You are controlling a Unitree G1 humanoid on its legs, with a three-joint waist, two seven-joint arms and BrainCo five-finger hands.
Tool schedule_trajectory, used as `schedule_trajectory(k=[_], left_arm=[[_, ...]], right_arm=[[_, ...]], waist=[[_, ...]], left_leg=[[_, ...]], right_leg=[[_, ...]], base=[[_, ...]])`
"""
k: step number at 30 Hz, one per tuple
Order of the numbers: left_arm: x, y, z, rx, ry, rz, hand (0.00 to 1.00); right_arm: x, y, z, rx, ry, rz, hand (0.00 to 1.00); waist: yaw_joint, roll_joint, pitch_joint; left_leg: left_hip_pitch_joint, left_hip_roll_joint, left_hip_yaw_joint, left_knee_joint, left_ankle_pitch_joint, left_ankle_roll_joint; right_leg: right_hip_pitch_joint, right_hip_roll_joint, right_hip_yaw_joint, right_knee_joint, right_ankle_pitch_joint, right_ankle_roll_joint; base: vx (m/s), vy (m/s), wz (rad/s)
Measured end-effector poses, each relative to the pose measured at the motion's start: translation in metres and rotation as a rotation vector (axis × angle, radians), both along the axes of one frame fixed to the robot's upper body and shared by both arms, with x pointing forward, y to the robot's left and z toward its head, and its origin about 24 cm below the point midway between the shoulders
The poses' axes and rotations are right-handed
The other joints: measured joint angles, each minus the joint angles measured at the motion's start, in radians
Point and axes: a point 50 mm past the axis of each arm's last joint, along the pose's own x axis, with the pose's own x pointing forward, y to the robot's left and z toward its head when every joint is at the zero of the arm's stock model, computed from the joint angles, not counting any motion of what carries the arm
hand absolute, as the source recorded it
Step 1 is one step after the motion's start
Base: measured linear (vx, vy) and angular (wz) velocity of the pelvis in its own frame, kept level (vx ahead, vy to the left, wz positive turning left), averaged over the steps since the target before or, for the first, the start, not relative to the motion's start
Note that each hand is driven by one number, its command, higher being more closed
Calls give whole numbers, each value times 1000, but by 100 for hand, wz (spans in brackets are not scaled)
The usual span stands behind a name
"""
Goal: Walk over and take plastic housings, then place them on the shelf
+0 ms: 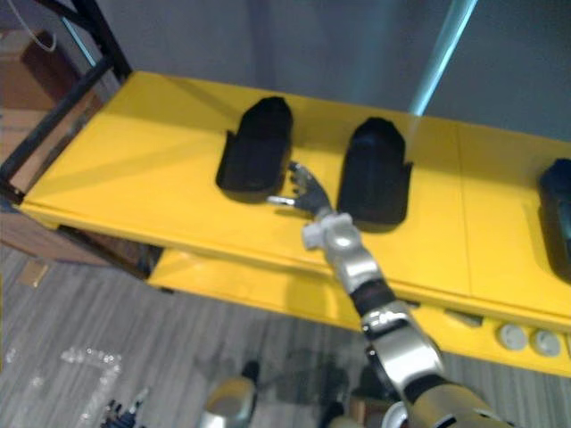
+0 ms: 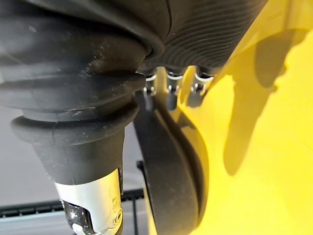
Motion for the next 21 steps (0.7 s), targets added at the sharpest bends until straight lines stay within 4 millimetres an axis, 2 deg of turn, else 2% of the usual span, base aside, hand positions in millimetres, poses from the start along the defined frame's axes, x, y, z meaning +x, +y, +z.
schedule_trajectory(k=[9,17,21], left_arm=[[0,0,-1,-6,6,-1,0],[0,-1,-1,-7,7,-3,0],[2,-4,-1,-12,8,-29,0]], right_arm=[[-4,10,-2,-17,-1,91,0],[-4,11,-3,-20,-1,87,0],[-3,11,-3,-69,-22,16,0]], waist=[[0,-5,0],[0,-8,-2],[0,-11,-3]], left_leg=[[0,1,0,-1,0,0],[0,1,0,-1,0,0],[0,1,0,-2,1,-1]], right_leg=[[0,1,0,0,0,0],[-1,1,0,0,0,0],[-1,1,0,0,0,0]], base=[[0,0,0],[0,0,0],[0,0,0]])
